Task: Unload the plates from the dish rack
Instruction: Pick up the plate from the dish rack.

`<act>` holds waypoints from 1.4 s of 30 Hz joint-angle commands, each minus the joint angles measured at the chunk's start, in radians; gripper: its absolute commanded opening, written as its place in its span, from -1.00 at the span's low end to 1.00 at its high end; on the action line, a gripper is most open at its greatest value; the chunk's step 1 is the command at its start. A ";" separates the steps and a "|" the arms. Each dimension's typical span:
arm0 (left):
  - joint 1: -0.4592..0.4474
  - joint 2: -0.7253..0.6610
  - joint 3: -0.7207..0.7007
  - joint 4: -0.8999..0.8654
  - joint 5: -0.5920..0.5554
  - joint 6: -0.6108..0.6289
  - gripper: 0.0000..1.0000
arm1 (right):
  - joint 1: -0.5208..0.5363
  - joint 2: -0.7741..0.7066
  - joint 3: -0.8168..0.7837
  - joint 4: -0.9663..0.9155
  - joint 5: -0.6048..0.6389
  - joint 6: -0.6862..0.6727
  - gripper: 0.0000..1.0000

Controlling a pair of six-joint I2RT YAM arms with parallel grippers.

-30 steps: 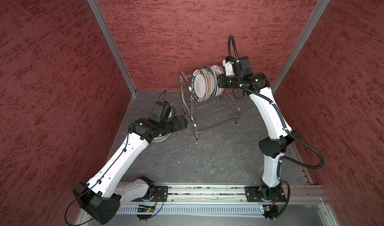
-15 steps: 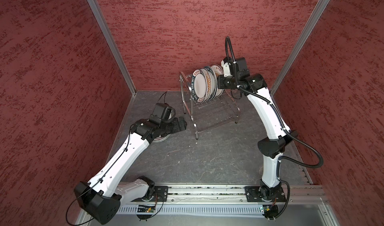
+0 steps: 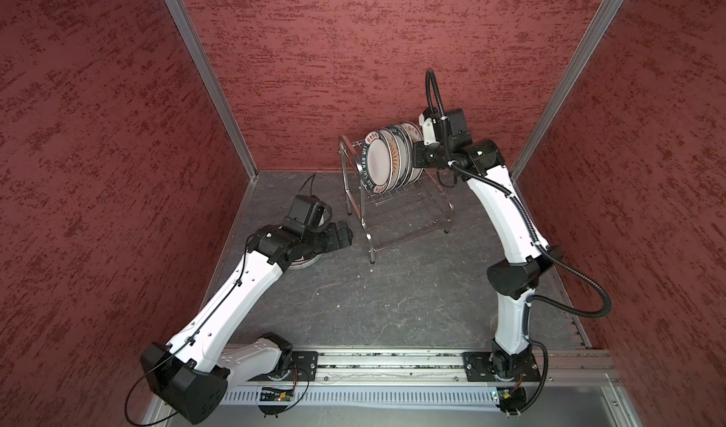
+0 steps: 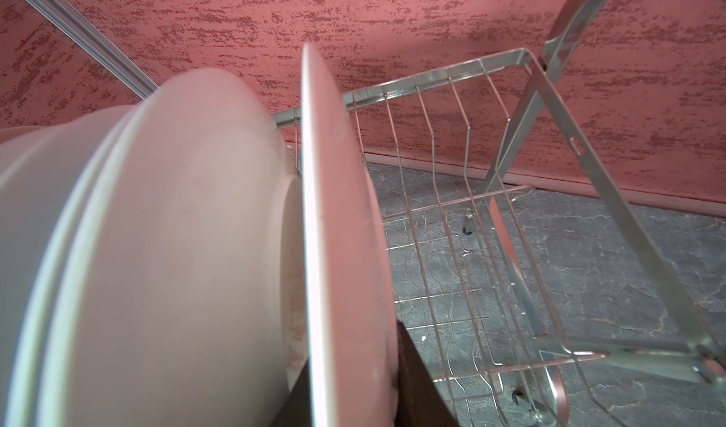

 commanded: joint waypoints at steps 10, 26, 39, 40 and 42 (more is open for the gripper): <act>0.008 -0.009 -0.019 0.010 -0.014 0.005 0.99 | 0.012 -0.031 0.025 0.017 0.031 -0.035 -0.71; 0.015 0.002 -0.036 0.027 -0.011 0.006 0.99 | 0.012 -0.085 0.024 0.044 0.077 -0.064 -0.95; 0.015 0.011 -0.021 0.031 -0.003 0.004 0.99 | 0.012 -0.133 0.025 0.075 0.243 -0.106 -0.98; 0.015 0.011 -0.021 0.033 -0.003 0.004 0.99 | 0.012 -0.140 0.024 0.081 0.260 -0.110 -0.99; 0.015 0.011 -0.020 0.030 -0.006 0.002 0.99 | 0.012 -0.155 0.025 0.094 0.289 -0.120 -0.99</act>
